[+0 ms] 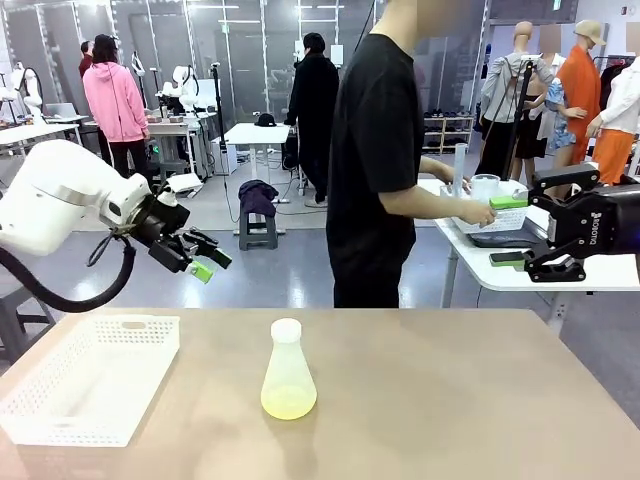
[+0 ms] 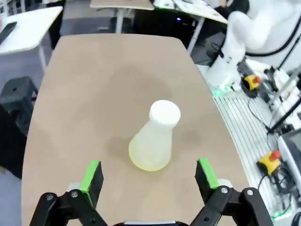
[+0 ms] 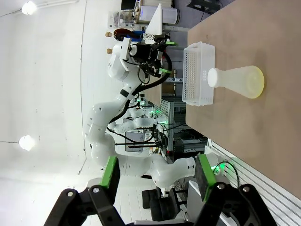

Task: Prepare the solutions needed for the experiment.
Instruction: When the human places the Big flask in the center of the table, pick up the Big flask and place it in the left Organizing basket.

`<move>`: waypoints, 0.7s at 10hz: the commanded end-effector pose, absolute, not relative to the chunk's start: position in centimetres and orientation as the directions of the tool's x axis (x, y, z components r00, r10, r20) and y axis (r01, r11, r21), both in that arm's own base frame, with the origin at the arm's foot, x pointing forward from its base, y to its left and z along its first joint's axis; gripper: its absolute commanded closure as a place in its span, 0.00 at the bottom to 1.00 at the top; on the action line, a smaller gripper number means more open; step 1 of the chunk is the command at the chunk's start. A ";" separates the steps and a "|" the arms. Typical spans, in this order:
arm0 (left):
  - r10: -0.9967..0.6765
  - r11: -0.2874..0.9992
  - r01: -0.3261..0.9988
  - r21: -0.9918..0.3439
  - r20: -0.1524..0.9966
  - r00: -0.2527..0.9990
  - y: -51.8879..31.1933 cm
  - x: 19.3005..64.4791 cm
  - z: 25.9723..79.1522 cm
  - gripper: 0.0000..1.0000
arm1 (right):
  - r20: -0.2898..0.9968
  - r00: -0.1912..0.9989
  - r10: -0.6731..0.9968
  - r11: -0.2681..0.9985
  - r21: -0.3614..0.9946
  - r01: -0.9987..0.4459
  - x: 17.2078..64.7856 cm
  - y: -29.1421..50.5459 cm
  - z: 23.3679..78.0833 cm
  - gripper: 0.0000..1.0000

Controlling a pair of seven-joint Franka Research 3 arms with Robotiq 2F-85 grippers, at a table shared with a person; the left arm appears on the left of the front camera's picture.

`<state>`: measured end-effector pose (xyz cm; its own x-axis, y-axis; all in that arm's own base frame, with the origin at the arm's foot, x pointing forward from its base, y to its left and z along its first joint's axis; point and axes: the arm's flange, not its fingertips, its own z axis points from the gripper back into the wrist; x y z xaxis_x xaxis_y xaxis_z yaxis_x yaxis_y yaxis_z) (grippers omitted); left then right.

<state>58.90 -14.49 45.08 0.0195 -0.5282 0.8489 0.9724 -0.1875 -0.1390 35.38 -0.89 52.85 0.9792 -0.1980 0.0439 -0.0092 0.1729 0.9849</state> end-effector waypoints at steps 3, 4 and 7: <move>-0.425 -0.363 0.923 -0.128 0.904 -0.041 -15.1 60.5 44.6 0.00 | 0.049 0.979 -0.197 0.160 0.987 -0.017 35.4 -0.8 53.0 0.19; -0.477 -0.296 0.949 -0.112 0.878 -0.046 -15.0 59.8 44.1 0.00 | 0.049 0.979 -0.197 0.160 0.987 -0.017 35.4 -0.8 53.0 0.19; -0.477 -0.296 0.949 -0.112 0.878 -0.046 -15.0 59.8 44.1 0.00 | 0.049 0.979 -0.197 0.160 0.987 -0.017 35.4 -0.8 53.0 0.19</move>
<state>60.11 -15.02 44.03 -0.0468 -0.4652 0.8840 0.9418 -0.3155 -0.1161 35.38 -0.89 52.84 0.9792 -0.1979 0.0437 -0.0090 0.1729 0.9849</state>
